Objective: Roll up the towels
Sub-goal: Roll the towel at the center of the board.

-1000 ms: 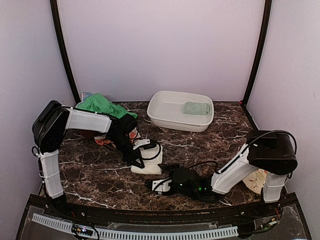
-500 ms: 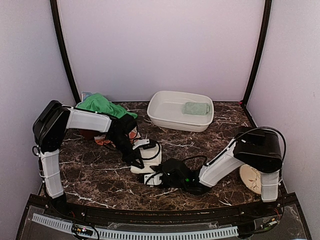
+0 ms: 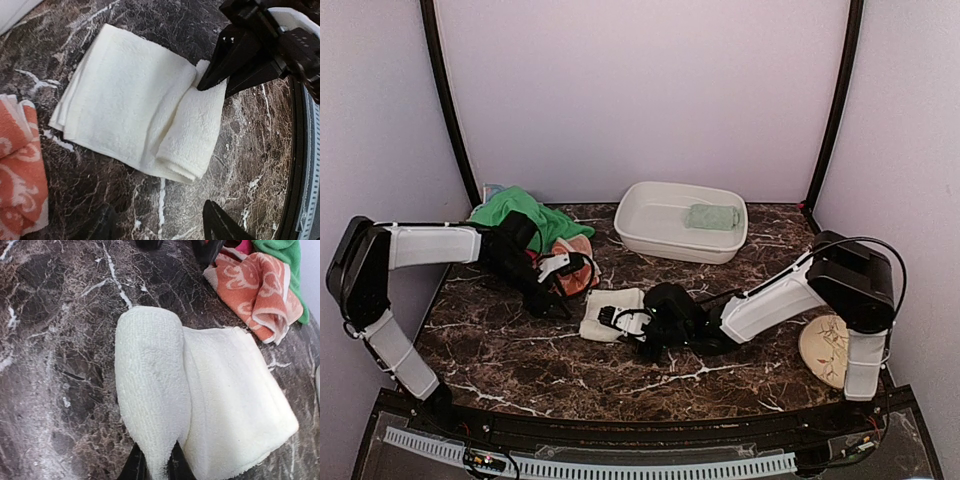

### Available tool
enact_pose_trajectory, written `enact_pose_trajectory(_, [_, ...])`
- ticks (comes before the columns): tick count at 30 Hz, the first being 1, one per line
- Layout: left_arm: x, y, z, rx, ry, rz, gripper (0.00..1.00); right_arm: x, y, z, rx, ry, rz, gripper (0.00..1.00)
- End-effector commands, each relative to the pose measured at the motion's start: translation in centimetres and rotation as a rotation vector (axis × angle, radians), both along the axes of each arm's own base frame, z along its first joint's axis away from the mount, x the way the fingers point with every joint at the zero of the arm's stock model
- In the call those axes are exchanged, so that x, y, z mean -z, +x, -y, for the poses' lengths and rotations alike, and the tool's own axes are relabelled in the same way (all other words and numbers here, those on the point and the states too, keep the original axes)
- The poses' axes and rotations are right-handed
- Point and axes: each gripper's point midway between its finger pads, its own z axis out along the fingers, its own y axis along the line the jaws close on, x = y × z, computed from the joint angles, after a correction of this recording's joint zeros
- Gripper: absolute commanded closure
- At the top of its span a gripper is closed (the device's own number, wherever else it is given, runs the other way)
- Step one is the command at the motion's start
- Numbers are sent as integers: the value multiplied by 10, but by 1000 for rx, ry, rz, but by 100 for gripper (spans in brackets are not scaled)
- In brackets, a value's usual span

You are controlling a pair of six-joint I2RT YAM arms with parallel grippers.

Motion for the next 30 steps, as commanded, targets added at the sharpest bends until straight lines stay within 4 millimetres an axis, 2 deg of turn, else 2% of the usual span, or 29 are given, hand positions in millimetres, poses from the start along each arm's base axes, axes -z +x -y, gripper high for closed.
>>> enact_pose_trajectory(1, [-21, -12, -5, 49, -47, 133, 38, 23, -47, 13, -13, -23, -368, 100])
enact_pose_trajectory(4, [-27, -23, -6, 77, -76, 164, 39, 25, -56, 15, 2, -4, -526, 100])
enact_pose_trajectory(8, [-23, -38, 0, 144, -47, 183, 44, 36, -54, 19, 67, -4, -783, 100])
enact_pose_trajectory(13, [-9, -64, 26, 282, 13, 273, 47, 59, -40, 30, 201, -74, -989, 100])
enact_pose_trajectory(14, [-7, -67, 32, 304, 23, 298, 47, 56, -32, 25, 219, -71, -1001, 100])
enact_pose_trajectory(16, [-4, -67, 42, 325, 32, 324, 47, 64, -26, 29, 268, -104, -1045, 100])
enact_pose_trajectory(18, [-1, -59, 51, 321, 54, 361, 47, 73, -25, 34, 306, -145, -1080, 100])
enact_pose_trajectory(23, [3, -36, 66, 294, 77, 416, 51, 76, -27, 35, 337, -166, -1125, 100])
enact_pose_trajectory(26, [9, -27, 66, 279, 103, 433, 53, 73, -29, 34, 343, -151, -1154, 100])
enact_pose_trajectory(30, [29, -26, 56, 268, 178, 408, 60, 66, -31, 30, 336, -97, -1190, 100])
